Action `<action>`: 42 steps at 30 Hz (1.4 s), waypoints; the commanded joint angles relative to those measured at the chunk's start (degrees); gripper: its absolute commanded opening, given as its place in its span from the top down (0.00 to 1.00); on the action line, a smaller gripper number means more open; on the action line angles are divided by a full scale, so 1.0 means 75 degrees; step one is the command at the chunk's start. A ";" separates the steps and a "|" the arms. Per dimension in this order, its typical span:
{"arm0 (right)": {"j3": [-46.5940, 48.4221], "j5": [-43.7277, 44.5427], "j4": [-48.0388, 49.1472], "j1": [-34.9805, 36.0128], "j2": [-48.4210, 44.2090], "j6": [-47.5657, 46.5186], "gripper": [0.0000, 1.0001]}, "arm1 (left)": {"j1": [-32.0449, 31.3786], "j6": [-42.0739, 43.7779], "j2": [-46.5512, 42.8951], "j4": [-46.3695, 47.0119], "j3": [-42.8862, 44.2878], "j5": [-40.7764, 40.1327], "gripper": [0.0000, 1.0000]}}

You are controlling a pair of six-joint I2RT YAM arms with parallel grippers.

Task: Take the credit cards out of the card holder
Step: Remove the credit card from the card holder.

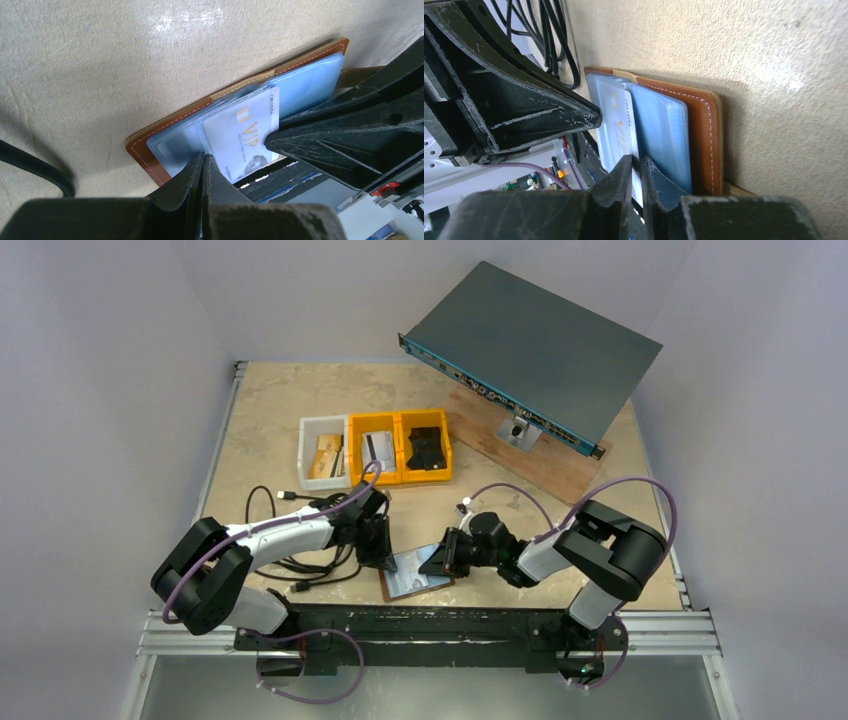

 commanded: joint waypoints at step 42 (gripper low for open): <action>-0.0228 0.0289 -0.0324 -0.0198 -0.0368 -0.0111 1.00 | 0.0087 0.0501 0.0376 -0.0980 0.0104 -0.1187 1.00</action>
